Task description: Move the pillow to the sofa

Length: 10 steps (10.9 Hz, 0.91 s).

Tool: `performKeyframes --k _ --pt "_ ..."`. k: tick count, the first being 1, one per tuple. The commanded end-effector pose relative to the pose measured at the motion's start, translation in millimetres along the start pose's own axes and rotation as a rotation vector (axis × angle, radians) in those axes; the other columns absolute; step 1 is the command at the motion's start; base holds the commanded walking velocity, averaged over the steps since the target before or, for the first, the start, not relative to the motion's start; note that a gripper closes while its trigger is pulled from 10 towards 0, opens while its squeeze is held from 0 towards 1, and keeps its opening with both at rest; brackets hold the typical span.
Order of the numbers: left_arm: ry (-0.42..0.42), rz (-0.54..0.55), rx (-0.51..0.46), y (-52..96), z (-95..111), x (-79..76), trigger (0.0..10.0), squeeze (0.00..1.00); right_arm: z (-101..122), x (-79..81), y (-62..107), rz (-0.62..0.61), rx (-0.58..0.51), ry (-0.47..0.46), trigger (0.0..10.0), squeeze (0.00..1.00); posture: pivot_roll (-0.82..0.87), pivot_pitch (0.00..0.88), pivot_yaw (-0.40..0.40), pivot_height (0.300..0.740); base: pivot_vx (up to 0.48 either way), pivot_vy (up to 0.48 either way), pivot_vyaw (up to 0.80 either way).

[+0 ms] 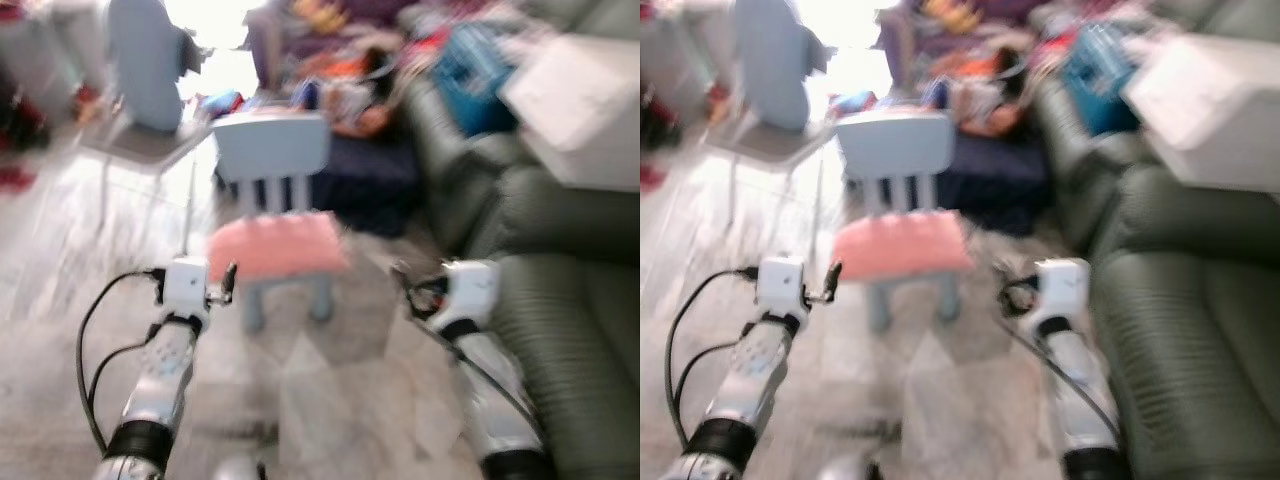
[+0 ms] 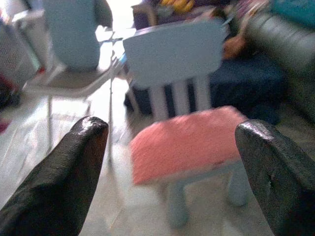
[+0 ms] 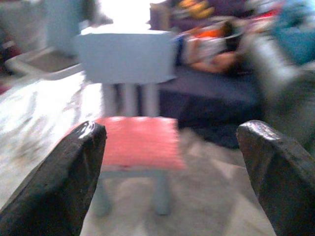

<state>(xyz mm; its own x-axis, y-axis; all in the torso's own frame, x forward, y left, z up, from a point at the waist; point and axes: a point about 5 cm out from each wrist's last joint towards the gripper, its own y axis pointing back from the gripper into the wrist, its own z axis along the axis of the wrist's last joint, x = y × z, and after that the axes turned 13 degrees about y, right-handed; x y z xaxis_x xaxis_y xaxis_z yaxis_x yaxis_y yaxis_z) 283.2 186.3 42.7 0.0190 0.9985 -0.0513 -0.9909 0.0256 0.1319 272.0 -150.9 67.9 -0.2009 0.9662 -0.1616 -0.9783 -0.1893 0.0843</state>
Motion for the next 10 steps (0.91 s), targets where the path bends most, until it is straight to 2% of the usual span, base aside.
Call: performKeyframes --k 1,7,10 --pt "-0.001 -0.006 0.004 -1.0 0.5 -2.8 10.0 0.00 1.5 -6.9 1.0 -0.018 -0.006 0.007 10.0 0.00 -0.05 0.000 -0.049 0.740 0.394 0.274 0.00" --pt "-0.003 0.003 0.005 -4.6 2.7 -2.9 10.0 0.00 2.8 -9.3 -3.0 -0.034 -0.008 0.006 10.0 0.00 -0.05 0.000 -0.045 0.740 0.394 0.274 0.00" --pt "-0.027 0.001 0.006 -5.7 3.2 -4.4 10.0 0.00 3.1 -8.1 -3.7 -0.030 -0.011 0.010 10.0 0.00 -0.05 0.000 -0.044 0.740 0.470 0.000 0.00"
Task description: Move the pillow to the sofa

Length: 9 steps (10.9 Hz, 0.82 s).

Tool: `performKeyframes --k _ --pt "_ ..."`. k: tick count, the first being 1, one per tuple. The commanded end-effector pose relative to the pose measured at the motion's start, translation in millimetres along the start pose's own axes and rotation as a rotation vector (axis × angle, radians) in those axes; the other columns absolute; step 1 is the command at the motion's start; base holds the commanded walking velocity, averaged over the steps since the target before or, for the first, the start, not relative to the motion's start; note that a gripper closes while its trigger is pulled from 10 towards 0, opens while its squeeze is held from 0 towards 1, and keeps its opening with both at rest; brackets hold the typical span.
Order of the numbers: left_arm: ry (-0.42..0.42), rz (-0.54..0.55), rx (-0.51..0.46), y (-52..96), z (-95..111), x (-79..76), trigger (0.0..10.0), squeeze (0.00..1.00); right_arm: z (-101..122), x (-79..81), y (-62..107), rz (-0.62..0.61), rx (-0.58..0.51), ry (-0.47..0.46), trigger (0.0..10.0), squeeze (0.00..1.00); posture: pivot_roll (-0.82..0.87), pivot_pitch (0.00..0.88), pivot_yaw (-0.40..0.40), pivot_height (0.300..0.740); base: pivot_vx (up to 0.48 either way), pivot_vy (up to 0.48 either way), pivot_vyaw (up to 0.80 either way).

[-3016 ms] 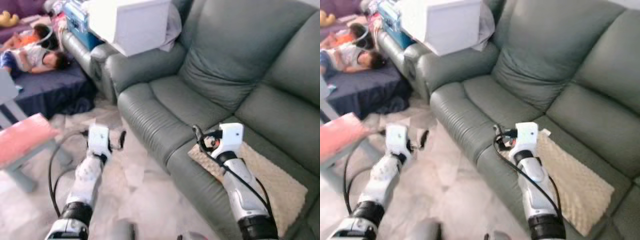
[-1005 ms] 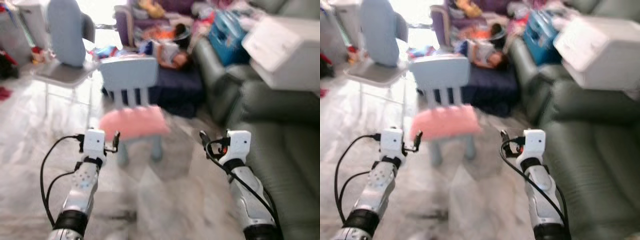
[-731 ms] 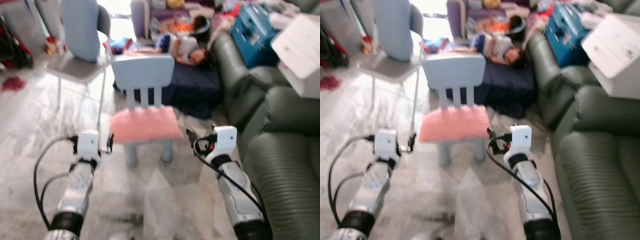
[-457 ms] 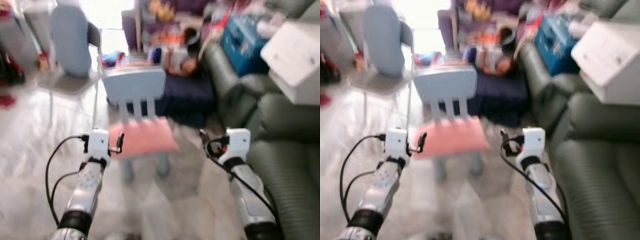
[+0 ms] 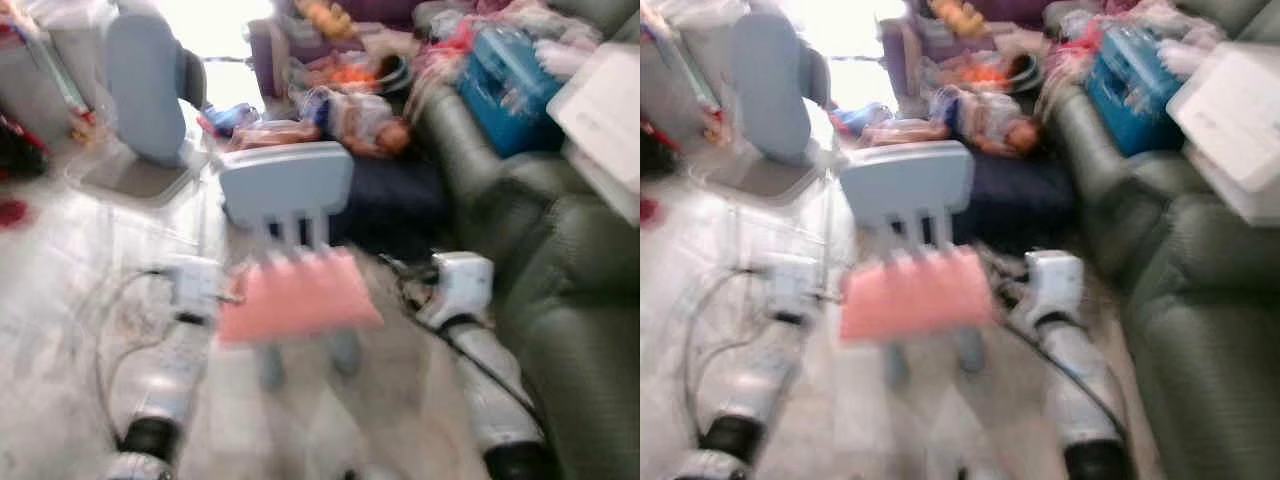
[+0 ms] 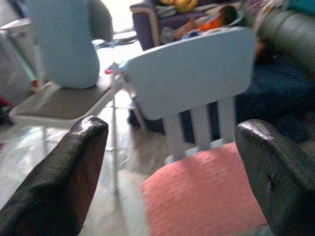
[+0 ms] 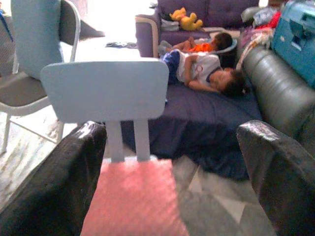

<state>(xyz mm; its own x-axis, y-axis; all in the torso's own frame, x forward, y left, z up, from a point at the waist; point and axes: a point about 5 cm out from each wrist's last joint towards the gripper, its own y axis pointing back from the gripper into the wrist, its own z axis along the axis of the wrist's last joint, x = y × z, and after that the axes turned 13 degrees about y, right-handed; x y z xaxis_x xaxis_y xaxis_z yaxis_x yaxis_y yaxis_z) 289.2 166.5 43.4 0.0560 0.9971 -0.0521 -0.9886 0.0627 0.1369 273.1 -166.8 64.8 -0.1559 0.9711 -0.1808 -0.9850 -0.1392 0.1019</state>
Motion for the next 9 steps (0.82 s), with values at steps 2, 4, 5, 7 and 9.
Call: performKeyframes --k 2,4,5,7,9 --pt "-0.016 0.040 0.001 1.4 2.1 14.9 10.0 0.00 9.1 7.7 -5.3 0.014 -0.038 -0.004 10.0 0.00 -0.04 0.000 -0.044 0.740 0.458 0.000 0.71" --pt "-0.019 0.044 0.009 1.6 1.0 15.0 10.0 0.00 9.1 8.3 -6.1 0.014 -0.036 -0.006 10.0 0.00 -0.04 0.000 -0.043 0.740 0.444 0.000 0.00" --pt "-0.018 0.052 0.018 1.7 -0.2 15.1 10.0 0.00 9.0 8.6 -6.7 0.014 -0.035 -0.007 10.0 0.00 -0.04 0.000 -0.042 0.740 0.364 -0.307 0.00" --pt "-0.014 0.050 0.021 2.0 -0.5 15.3 10.0 0.00 8.7 10.2 -7.2 0.015 -0.032 -0.008 10.0 0.00 -0.04 0.000 -0.041 0.740 0.334 -0.341 0.00" --pt "0.016 0.066 0.006 1.6 1.4 15.6 10.0 0.00 6.6 12.0 -7.1 0.021 -0.023 -0.005 10.0 0.00 -0.04 0.000 -0.044 0.740 0.154 -0.174 0.00"
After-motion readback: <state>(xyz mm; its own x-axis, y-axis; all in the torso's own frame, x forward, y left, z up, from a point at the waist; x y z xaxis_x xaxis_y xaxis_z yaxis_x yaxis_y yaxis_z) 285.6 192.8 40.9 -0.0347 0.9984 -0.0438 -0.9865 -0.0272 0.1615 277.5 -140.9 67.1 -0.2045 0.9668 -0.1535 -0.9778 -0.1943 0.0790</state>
